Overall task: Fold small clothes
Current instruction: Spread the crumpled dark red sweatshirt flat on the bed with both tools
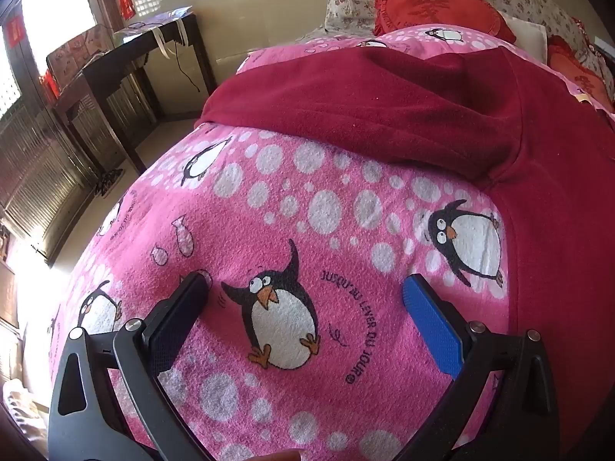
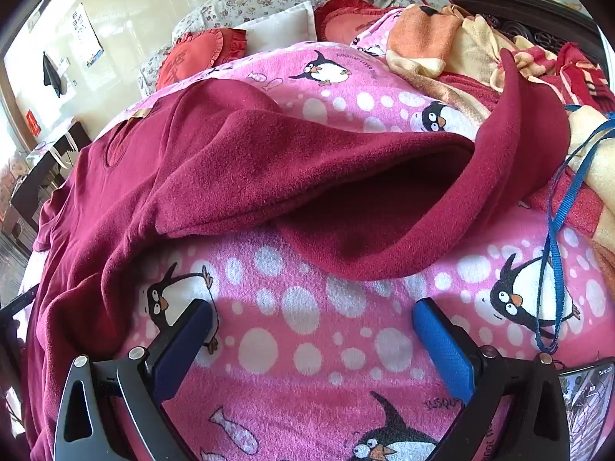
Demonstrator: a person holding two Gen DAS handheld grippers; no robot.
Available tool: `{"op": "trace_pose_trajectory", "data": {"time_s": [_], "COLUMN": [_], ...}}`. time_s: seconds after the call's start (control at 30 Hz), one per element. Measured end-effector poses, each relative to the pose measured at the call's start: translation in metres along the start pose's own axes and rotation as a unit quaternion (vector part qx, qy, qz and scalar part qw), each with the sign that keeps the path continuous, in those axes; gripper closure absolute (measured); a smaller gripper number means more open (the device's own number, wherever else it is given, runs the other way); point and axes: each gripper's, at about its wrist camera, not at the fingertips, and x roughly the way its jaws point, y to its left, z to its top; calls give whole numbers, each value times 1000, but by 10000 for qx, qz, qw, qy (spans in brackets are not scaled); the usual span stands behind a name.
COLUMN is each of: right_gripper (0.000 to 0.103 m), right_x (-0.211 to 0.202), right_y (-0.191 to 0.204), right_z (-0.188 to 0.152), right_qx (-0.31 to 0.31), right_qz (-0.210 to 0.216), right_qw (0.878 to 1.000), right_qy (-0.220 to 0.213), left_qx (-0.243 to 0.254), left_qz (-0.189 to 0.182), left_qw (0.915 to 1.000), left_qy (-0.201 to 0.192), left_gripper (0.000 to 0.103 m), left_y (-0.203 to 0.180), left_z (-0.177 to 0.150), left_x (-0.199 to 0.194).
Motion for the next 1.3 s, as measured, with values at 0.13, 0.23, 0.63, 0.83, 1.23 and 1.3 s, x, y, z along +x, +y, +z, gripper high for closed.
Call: {"op": "trace_pose_trajectory", "data": {"time_s": [0.13, 0.23, 0.63, 0.83, 1.23, 1.3], "right_gripper": [0, 0, 0, 0, 0, 0], "right_x": [0, 0, 0, -1, -35, -53], "right_y": [0, 0, 0, -1, 34, 51], "right_z": [0, 0, 0, -2, -2, -1], "right_qx": [2, 3, 1, 5, 73, -87], "right_qz": [1, 2, 1, 7, -306, -379], "right_qw": [10000, 10000, 10000, 10000, 9979, 9983], "right_qy": [3, 3, -3, -11, 568, 426], "left_qx": [17, 22, 56, 106, 482, 520], "left_qz": [24, 30, 56, -307, -576, -685], "left_qw": [10000, 10000, 10000, 9989, 9971, 9962], "left_qy": [-8, -7, 6, 327, -117, -156], "left_gripper": [1, 1, 1, 1, 1, 1], "left_y": [-1, 0, -3, 2, -14, -21], "left_z": [0, 0, 1, 3, 3, 4], "left_x": [-1, 0, -2, -9, -78, -88]}}
